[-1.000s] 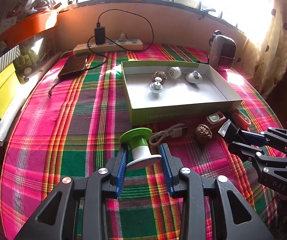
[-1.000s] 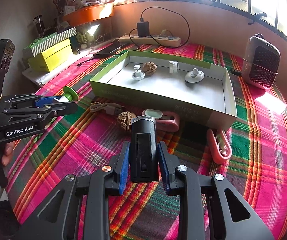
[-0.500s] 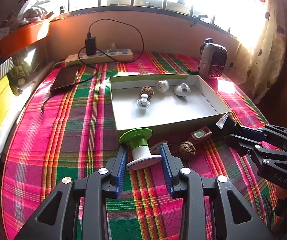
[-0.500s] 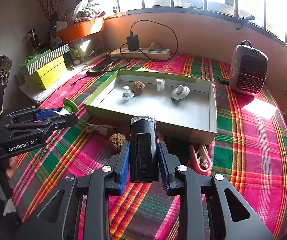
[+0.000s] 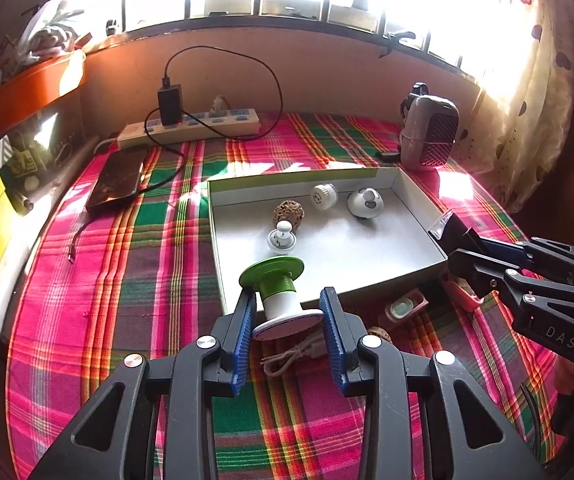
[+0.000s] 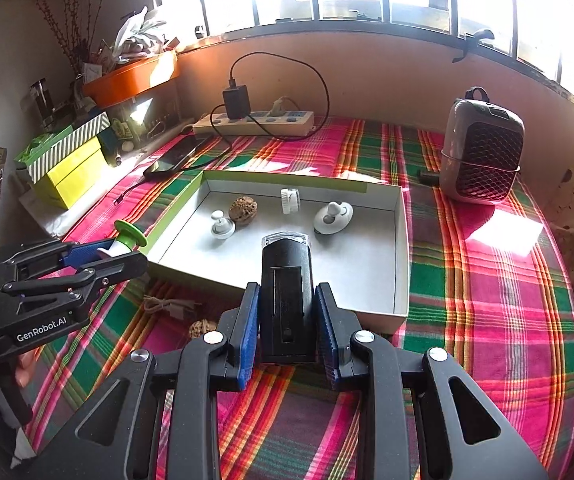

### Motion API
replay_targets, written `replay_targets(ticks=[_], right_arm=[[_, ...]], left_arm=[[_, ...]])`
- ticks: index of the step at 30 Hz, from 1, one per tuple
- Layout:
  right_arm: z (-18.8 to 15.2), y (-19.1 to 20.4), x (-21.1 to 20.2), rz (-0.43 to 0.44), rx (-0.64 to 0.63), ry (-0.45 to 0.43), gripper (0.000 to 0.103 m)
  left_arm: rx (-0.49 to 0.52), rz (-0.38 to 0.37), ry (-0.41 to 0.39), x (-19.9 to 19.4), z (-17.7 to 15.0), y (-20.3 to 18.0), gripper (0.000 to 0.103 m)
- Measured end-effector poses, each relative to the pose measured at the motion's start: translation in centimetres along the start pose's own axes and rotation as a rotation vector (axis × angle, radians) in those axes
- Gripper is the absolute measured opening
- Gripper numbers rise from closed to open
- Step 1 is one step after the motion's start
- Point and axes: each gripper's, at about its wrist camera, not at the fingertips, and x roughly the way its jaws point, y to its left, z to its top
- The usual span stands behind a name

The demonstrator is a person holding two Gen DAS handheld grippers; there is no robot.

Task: Organize objects
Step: 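Carry the spool with the left gripper while the right gripper carries the device into the box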

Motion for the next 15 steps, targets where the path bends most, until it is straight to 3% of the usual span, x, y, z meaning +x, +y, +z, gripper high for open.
replay_targets(ticks=[15], right_arm=[[3.1,-0.2,5.3,-0.002,0.019,0.061,0.029]], left_arm=[[0.001,-0.008,0.026,4.1,3.8,0.7,0.031]])
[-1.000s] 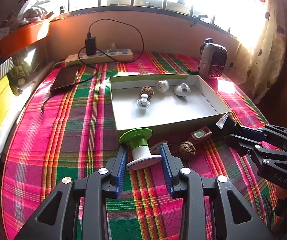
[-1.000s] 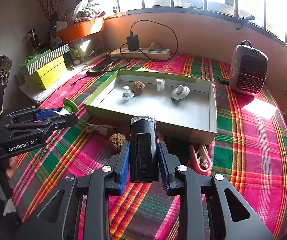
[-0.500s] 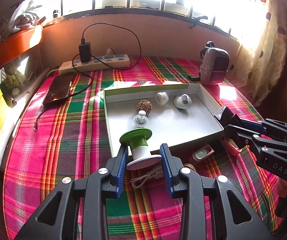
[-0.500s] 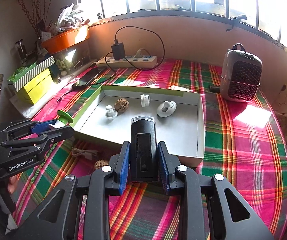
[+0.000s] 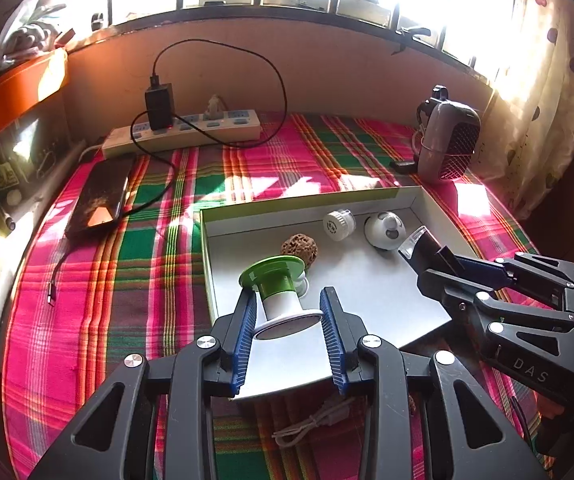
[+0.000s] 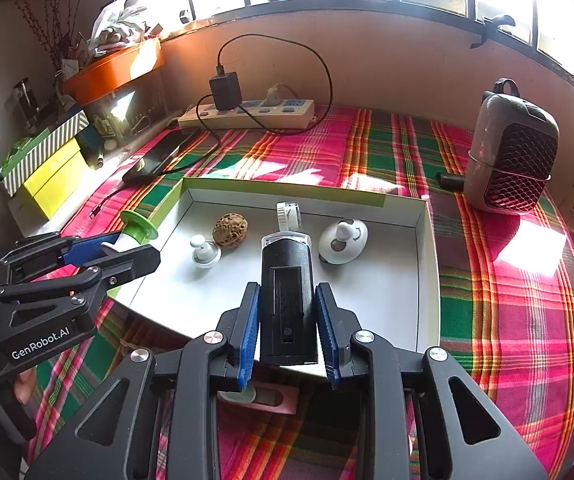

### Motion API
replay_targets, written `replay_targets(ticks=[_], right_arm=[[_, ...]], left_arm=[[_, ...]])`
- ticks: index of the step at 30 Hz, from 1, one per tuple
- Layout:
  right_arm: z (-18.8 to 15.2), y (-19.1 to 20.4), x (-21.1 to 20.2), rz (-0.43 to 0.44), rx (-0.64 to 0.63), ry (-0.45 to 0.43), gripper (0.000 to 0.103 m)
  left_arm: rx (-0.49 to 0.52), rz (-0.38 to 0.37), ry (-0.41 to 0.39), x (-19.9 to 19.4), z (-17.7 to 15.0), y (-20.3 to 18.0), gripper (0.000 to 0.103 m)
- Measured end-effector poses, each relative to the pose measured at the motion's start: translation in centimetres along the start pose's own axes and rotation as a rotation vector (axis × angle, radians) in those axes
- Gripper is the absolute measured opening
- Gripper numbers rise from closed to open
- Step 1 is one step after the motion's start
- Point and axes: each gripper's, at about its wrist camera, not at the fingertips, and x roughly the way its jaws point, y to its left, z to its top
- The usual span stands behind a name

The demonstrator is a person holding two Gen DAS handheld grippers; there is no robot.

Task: Organize objects
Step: 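Carry the spool with the left gripper while the right gripper carries the device into the box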

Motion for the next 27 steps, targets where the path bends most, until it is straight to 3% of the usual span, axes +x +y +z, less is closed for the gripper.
replay_targets(ticks=[27], right_arm=[[1.8,-1.1,5.7,-0.007,0.017,0.082,0.029]], left_arm=[[-0.016,0.024,0.074,6.4,2.7,1.8,0.031]])
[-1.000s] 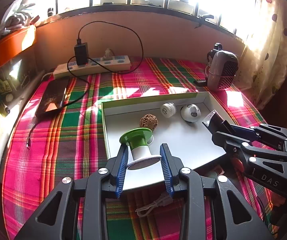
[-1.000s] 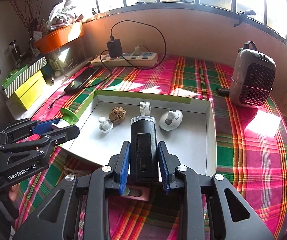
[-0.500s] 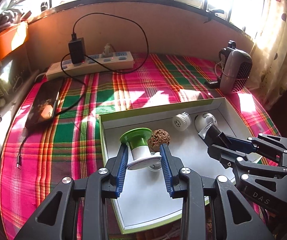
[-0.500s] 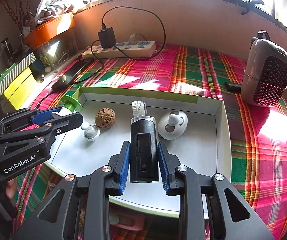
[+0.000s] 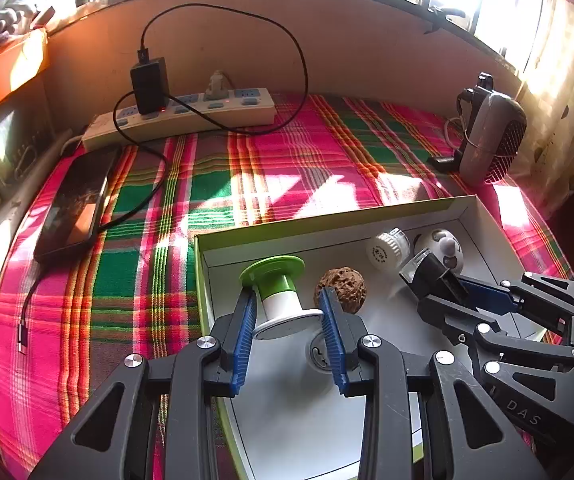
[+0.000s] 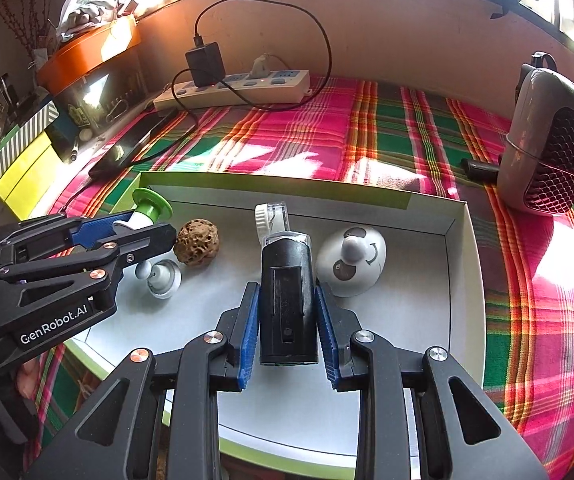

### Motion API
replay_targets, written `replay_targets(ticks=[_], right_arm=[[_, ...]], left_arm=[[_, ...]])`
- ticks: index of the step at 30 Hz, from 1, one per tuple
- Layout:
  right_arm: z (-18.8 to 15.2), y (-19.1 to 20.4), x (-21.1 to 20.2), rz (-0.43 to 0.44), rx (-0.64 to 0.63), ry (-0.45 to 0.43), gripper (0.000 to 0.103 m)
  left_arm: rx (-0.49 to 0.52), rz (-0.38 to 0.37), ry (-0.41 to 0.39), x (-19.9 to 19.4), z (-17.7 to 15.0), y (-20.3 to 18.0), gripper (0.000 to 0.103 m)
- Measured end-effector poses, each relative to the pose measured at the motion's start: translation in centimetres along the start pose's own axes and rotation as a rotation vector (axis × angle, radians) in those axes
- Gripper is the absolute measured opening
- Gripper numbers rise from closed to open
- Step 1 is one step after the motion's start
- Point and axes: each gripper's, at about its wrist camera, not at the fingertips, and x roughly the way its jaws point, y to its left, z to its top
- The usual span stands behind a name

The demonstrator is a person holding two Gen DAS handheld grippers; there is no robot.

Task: Organize objects
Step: 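Carry the spool with the left gripper while the right gripper carries the device into the box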

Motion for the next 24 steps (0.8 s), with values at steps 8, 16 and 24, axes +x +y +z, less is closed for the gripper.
replay_targets(ticks=[8,16,24], right_arm=[[0.3,0.2,0.6,-0.015,-0.004,0.012,0.029],[0.2,-0.2,0.8,-0.024,0.004,0.019,0.029],[0.3,-0.1,0.9,-0.033,0.001,0.018,0.029]], left_arm=[[0.005,0.001,0.006,0.5,0.3,0.0,0.031],[0.02,-0.003,0.015,0.9,0.3,-0.4,0.031],[0.034,0.001,0.026,1.3,0.4,-0.7,0.031]])
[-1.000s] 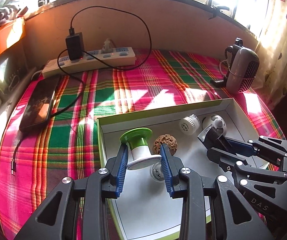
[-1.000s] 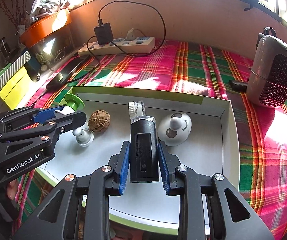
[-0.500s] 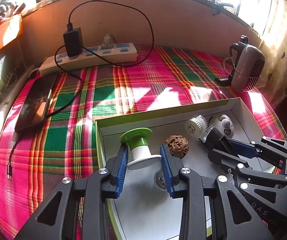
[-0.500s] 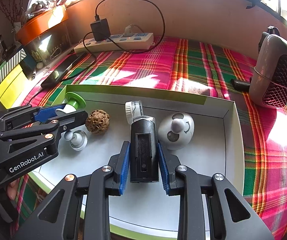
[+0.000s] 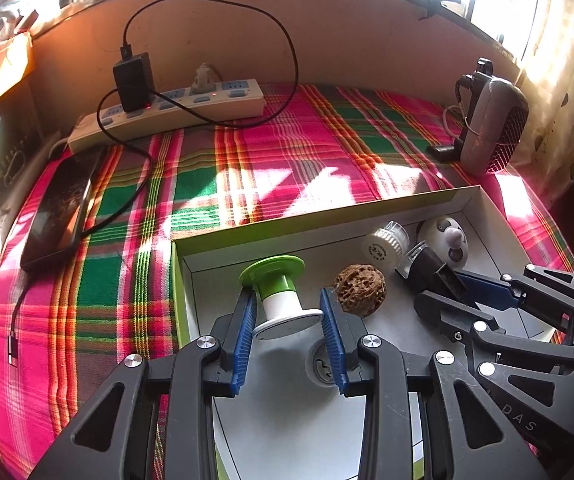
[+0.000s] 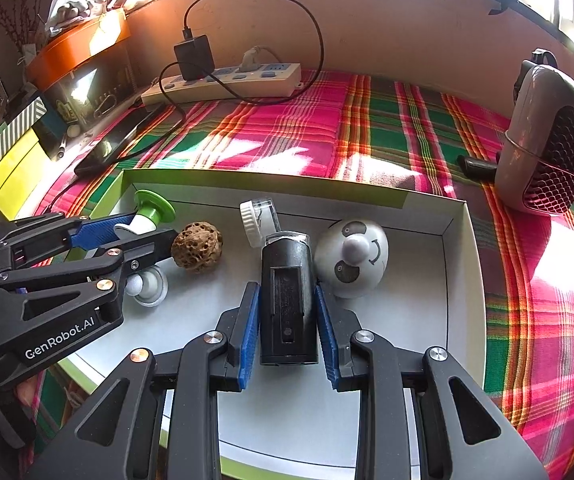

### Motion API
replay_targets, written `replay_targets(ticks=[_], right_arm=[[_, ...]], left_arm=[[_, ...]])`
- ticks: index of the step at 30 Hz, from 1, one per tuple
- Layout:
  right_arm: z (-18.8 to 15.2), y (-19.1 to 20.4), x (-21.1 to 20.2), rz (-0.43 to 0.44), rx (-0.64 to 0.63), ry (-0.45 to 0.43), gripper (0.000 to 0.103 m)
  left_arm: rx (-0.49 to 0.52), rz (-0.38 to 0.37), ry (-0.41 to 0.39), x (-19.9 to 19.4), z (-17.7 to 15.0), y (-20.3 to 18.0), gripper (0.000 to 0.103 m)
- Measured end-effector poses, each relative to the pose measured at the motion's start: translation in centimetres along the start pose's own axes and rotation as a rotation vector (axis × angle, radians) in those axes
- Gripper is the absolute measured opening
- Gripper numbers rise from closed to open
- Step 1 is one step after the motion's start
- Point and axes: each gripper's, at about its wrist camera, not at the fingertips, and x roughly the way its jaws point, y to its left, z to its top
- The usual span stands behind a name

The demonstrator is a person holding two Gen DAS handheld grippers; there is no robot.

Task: Organize objects
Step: 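Carry the spool with the left gripper while the right gripper carries the device into the box, then open the right gripper to set the device down while the left gripper releases the spool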

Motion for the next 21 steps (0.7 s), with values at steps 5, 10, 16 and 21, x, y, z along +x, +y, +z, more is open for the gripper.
replay_targets(ticks=[5,10,16,21], right_arm=[[0.01,0.01,0.01,0.0,0.0,0.0,0.029],[0.02,-0.03,0.03,0.0,0.0,-0.001,0.029],[0.05,-0.02,0.03,0.003,0.003,-0.002,0.029],[0.09,-0.01,0.01,0.001,0.001,-0.001,0.029]], left_arm=[[0.003,0.004,0.001,0.12,0.01,-0.09,0.031],[0.009,0.013,0.006,0.26,0.12,-0.21,0.031],[0.017,0.018,0.011,0.37,0.13,-0.35,0.031],[0.016,0.02,0.013,0.4,0.1,-0.37,0.031]])
